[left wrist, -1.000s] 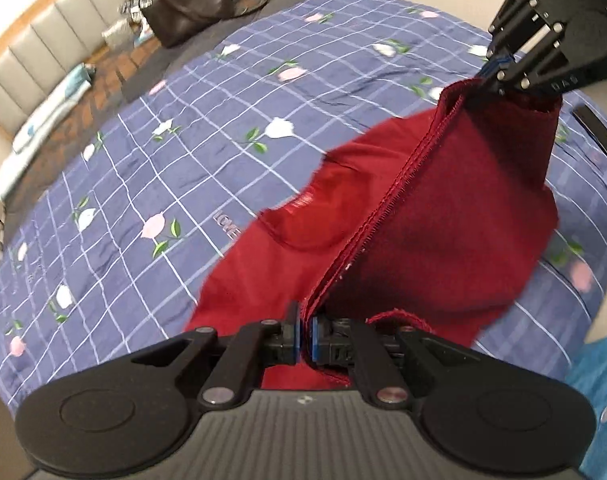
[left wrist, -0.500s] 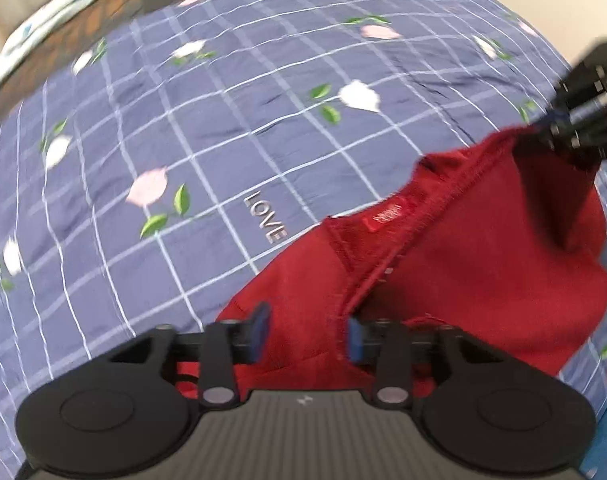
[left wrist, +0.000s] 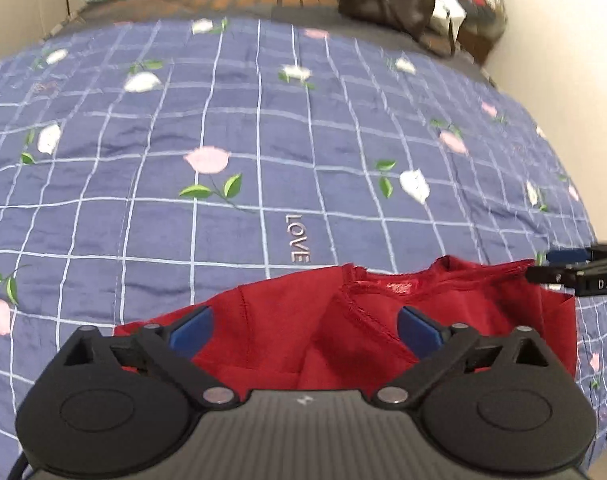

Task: Fold small clothes

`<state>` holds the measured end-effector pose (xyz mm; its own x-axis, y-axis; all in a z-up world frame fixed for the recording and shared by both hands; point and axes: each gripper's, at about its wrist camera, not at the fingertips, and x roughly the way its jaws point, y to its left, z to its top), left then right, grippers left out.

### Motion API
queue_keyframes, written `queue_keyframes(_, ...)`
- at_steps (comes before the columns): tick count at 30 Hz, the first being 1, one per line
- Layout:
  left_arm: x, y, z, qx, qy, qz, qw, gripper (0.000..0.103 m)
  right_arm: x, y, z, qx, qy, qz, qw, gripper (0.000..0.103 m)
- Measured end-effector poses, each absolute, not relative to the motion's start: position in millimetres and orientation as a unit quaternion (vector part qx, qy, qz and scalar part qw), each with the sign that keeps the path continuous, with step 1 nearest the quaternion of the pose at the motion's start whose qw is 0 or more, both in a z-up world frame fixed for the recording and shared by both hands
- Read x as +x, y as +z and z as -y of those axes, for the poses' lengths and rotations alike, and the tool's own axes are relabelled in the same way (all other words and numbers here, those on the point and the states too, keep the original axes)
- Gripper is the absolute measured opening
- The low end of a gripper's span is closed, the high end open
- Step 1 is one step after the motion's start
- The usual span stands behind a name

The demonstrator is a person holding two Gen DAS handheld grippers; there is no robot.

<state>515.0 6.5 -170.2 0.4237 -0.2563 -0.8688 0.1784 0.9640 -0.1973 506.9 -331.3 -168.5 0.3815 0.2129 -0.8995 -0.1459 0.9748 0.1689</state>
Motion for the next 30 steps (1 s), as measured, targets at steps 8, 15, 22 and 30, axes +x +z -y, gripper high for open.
queue_keyframes(8, 467, -202, 36, 0.060, -0.129, -0.538, 0.831, 0.102, 447, -195, 324, 0.039, 0.066, -0.576, 0.814, 0.078)
queue_keyframes(15, 447, -220, 60, 0.162, -0.102, -0.545, 0.816, 0.070, 440, -211, 331, 0.078, 0.028, -0.582, 0.809, 0.046)
queue_keyframes(22, 452, -193, 44, 0.107, -0.069, -0.498, 0.858, 0.005, 446, -197, 332, 0.059, 0.034, -0.557, 0.827, 0.006)
queue_keyframes(30, 465, -182, 14, 0.063, 0.016, -0.469, 0.881, 0.003, 448, -188, 336, 0.056, 0.021, -0.527, 0.847, 0.005)
